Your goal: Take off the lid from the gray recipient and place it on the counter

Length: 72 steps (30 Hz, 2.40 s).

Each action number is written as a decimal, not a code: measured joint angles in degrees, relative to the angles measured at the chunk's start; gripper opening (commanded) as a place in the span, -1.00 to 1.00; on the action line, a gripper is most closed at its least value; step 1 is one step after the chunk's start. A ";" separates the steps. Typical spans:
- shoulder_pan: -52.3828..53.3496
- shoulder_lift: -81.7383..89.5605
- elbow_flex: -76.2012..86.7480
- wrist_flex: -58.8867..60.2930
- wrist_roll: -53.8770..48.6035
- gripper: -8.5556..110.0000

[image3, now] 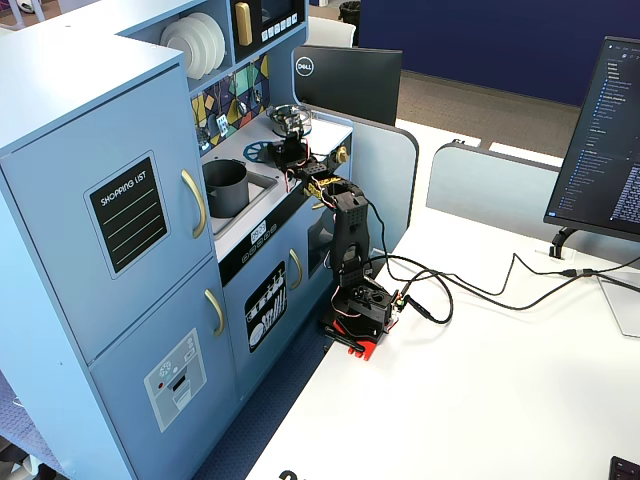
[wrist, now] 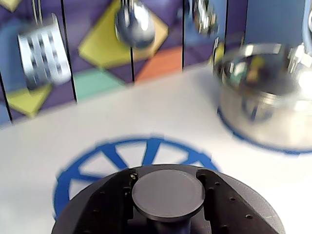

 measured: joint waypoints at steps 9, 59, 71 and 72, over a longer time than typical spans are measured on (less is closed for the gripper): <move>0.00 -3.34 0.26 -3.08 -1.41 -0.40; -37.97 90.26 71.81 76.99 14.59 -0.85; -38.67 91.23 72.77 86.04 6.42 -0.80; -38.76 91.23 72.77 86.04 6.15 -0.79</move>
